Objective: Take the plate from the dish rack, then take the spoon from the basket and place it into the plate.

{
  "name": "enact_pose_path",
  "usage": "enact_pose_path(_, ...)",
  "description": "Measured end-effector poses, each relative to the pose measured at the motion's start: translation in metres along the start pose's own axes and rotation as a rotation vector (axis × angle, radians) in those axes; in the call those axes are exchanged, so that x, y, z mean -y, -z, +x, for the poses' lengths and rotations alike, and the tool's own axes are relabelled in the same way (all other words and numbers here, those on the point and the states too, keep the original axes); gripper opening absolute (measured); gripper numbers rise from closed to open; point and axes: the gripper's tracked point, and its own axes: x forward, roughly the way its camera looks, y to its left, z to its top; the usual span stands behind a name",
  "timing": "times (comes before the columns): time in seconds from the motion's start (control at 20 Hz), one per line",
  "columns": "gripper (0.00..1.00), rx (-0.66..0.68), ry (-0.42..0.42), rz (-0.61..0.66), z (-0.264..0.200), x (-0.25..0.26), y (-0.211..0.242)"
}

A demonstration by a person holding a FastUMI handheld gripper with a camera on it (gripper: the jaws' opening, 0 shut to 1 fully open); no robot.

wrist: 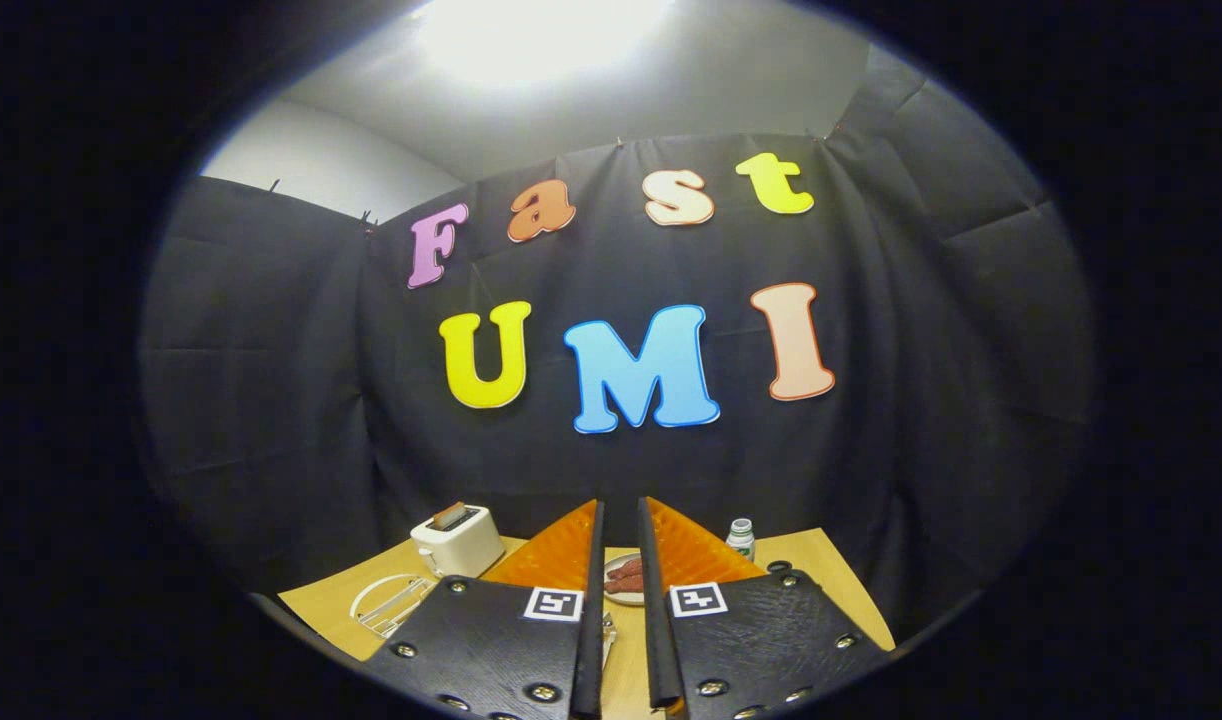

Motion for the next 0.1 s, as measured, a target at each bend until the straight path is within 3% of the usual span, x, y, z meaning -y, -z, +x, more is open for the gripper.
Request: enact_pose_path(0.1, 0.17, 0.016, 0.023, 0.008, 0.0021, 0.0138, -0.0012)
